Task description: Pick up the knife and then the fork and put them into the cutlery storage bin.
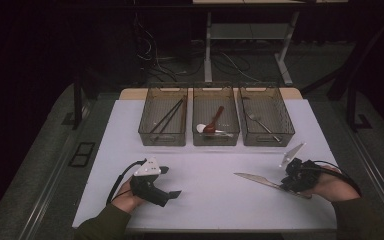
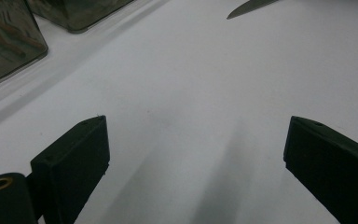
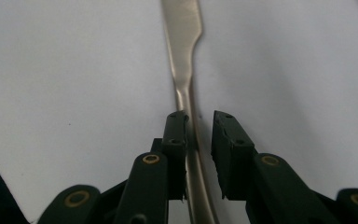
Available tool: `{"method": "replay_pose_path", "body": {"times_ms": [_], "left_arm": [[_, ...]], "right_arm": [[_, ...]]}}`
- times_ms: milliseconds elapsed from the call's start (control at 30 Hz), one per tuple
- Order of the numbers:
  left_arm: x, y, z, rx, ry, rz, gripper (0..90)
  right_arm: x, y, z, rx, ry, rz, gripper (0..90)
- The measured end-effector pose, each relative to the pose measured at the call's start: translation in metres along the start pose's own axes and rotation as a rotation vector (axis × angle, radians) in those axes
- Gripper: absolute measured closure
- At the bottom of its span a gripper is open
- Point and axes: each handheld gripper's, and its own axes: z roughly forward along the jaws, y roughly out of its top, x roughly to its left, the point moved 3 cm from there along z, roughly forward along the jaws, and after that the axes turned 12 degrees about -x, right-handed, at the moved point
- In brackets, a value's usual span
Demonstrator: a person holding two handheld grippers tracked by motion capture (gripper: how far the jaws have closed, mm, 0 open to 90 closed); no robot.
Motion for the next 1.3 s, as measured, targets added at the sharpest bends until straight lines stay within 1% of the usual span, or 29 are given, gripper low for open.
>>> {"method": "replay_pose_path", "body": {"times_ms": [33,67,100,200,267,367,433,467,500,567,767,833,967,1033,1100,1133,1200,1233,1267,1300], "left_arm": [[0.000,0.000,0.000,-0.001,0.000,-0.001,5.8],[0.000,0.000,0.000,-0.001,0.000,-0.001,5.8],[0.000,0.000,0.000,-0.001,-0.001,-0.001,5.8],[0.000,0.000,0.000,-0.002,-0.001,-0.002,5.8],[0.000,0.000,0.000,-0.001,-0.002,-0.004,5.8],[0.000,0.000,0.000,0.004,-0.003,0.002,5.8],[-0.001,-0.001,0.001,0.003,-0.004,-0.003,5.8],[-0.001,-0.001,0.001,0.003,-0.005,-0.004,5.8],[-0.001,-0.001,0.001,0.004,-0.005,-0.003,5.8],[-0.001,-0.001,0.001,0.003,-0.006,-0.003,5.8],[-0.001,-0.001,0.001,0.003,-0.006,-0.002,5.8],[0.000,-0.001,0.001,0.005,-0.006,0.000,5.8],[-0.001,-0.001,0.001,0.003,-0.006,-0.001,5.8],[-0.001,-0.001,0.001,0.002,-0.005,-0.002,5.8],[0.000,0.000,0.001,0.005,-0.006,0.001,5.8],[0.000,0.000,0.001,0.005,-0.005,0.001,5.8],[0.000,0.000,0.000,0.005,-0.006,0.003,5.8],[0.000,0.000,0.000,0.004,-0.007,0.002,5.8],[0.000,0.000,0.000,0.003,-0.007,0.002,5.8],[0.000,0.000,0.000,0.004,-0.007,0.002,5.8]], "right_arm": [[0.001,0.003,0.003,0.015,0.007,-0.016,74.4],[0.003,0.005,0.005,0.023,0.025,-0.027,73.9],[0.004,0.007,0.008,0.041,0.024,-0.047,73.7],[0.005,0.011,0.013,0.087,0.027,-0.067,74.0],[0.007,0.014,0.014,0.099,0.035,-0.069,74.6],[0.005,0.018,0.017,0.134,0.036,-0.105,75.0],[0.004,0.019,0.017,0.141,0.052,-0.085,75.7],[0.002,0.019,0.017,0.145,0.053,-0.088,76.6],[0.002,0.019,0.018,0.147,0.056,-0.080,77.6],[0.002,0.020,0.018,0.153,0.052,-0.095,78.8],[0.004,0.021,0.018,0.162,0.045,-0.109,79.5],[0.004,0.021,0.018,0.158,0.046,-0.125,79.7],[0.003,0.019,0.017,0.143,0.052,-0.103,79.7],[0.001,0.019,0.016,0.123,0.053,-0.095,79.7],[0.001,0.019,0.015,0.104,0.057,-0.070,79.7],[-0.001,0.020,0.014,0.091,0.047,-0.074,79.7],[-0.004,0.021,0.012,0.053,0.040,-0.059,79.7],[-0.005,0.021,0.010,0.031,0.030,-0.047,79.7],[-0.007,0.022,0.008,0.003,0.020,-0.023,79.8],[-0.009,0.022,0.007,-0.015,0.016,-0.018,79.7]]}}
